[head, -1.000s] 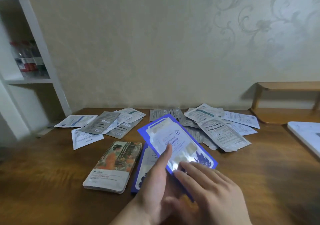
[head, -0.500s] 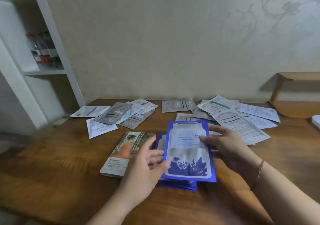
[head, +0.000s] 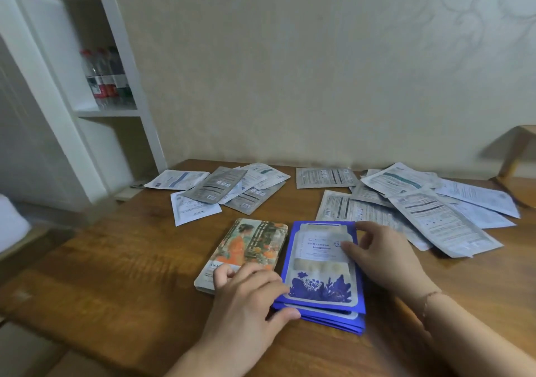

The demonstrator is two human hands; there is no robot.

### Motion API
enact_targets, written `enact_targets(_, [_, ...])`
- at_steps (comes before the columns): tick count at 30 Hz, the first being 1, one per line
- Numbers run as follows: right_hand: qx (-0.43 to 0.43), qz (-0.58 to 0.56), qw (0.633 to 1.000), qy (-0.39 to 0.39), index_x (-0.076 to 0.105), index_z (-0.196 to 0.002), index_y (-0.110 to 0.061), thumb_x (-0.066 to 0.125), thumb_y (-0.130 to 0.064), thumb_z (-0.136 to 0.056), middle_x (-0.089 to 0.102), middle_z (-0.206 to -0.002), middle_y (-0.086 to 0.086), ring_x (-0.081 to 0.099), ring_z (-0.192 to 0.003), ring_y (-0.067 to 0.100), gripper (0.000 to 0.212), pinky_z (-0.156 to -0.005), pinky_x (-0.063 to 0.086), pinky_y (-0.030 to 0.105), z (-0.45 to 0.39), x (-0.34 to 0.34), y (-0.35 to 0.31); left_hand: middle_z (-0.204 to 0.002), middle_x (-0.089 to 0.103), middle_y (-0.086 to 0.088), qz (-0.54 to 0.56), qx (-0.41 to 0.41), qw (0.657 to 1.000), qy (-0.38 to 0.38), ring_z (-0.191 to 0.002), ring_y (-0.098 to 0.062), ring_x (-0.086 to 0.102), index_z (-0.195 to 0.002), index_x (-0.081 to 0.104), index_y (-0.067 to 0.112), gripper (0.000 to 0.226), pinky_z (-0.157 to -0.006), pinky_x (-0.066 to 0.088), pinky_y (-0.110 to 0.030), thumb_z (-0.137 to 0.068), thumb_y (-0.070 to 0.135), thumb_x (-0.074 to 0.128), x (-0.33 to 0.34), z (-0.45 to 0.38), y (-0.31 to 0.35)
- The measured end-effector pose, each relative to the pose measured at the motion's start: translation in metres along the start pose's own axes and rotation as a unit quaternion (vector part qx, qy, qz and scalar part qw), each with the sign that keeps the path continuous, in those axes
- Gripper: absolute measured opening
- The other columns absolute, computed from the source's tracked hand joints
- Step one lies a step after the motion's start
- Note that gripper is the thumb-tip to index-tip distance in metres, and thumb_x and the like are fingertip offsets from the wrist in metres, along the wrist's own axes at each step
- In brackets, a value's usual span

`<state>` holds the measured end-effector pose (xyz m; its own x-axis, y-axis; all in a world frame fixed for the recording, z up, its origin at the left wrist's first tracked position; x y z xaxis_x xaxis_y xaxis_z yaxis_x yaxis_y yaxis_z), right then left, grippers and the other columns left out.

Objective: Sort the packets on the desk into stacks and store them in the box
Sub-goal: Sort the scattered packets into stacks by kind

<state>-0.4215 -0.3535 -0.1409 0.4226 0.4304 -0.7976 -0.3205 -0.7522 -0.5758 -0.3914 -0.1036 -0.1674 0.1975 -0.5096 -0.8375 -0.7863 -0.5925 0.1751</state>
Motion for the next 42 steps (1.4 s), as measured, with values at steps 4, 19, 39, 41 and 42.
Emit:
enact_targets(4, [-0.082, 0.110, 0.990, -0.023, 0.041, -0.142, -0.039, 0.033, -0.086, -0.071, 0.032, -0.152, -0.005, 0.024, -0.142, 0.023, 0.085, -0.112, 0.030, 0.042, 0.008, 0.011, 0.007, -0.104, 0.067, 0.024, 0.029, -0.003, 1.000, 0.003, -0.095, 0.006, 0.057, -0.090, 0.073, 0.038, 0.044, -0.088, 0.024, -0.030, -0.072, 0.072, 0.051, 0.000, -0.001, -0.001])
enact_targets(19, [-0.114, 0.173, 0.972, -0.114, 0.002, -0.153, -0.044, 0.005, -0.088, -0.071, -0.009, -0.163, -0.011, -0.021, -0.148, 0.014, 0.092, -0.119, -0.009, 0.052, 0.013, 0.001, 0.015, -0.099, 0.067, 0.022, -0.011, 0.041, 0.999, -0.010, -0.102, 0.001, 0.051, -0.080, 0.074, 0.036, 0.039, -0.087, 0.027, -0.034, -0.075, 0.068, 0.050, 0.003, -0.008, -0.001])
enact_targets(39, [0.182, 0.236, 0.952, 0.062, 0.011, -0.152, -0.043, 0.011, -0.073, -0.084, -0.009, -0.164, -0.003, -0.015, -0.149, 0.030, 0.074, -0.118, 0.006, 0.054, -0.016, -0.085, 0.166, -0.163, -0.014, 0.011, -0.034, 0.125, 0.925, -0.358, -0.149, -0.024, -0.018, -0.150, 0.010, 0.051, 0.083, -0.110, -0.006, -0.070, -0.080, 0.080, 0.045, 0.156, -0.279, 0.150])
enact_targets(41, [0.093, 0.230, 0.969, 0.026, 0.006, -0.151, -0.049, -0.006, -0.082, -0.074, -0.009, -0.163, -0.011, -0.018, -0.149, 0.021, 0.085, -0.120, 0.000, 0.049, -0.017, -0.080, 0.165, -0.162, -0.016, 0.016, -0.043, 0.118, 0.913, -0.387, -0.148, -0.023, -0.021, -0.148, 0.003, 0.057, 0.087, -0.107, -0.009, -0.074, -0.075, 0.087, 0.041, 0.165, -0.281, 0.140])
enact_targets(42, [0.066, 0.229, 0.971, -0.005, 0.006, -0.150, -0.051, -0.011, -0.084, -0.071, -0.009, -0.163, -0.015, -0.018, -0.149, 0.017, 0.087, -0.119, -0.005, 0.050, -0.018, -0.076, 0.163, -0.161, -0.017, 0.018, -0.047, 0.119, 0.909, -0.397, -0.147, -0.023, -0.023, -0.147, 0.000, 0.058, 0.089, -0.106, -0.009, -0.074, -0.074, 0.089, 0.040, 0.166, -0.281, 0.132])
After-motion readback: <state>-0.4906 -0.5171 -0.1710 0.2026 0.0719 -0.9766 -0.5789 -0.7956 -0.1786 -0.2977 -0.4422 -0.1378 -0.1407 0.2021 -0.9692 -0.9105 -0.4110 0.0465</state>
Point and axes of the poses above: each hand's wrist, its own z-axis away from the middle knuckle, its own x-axis out of the palm, y = z × x, the point moved 1 cm from there along -z, towards the middle knuckle
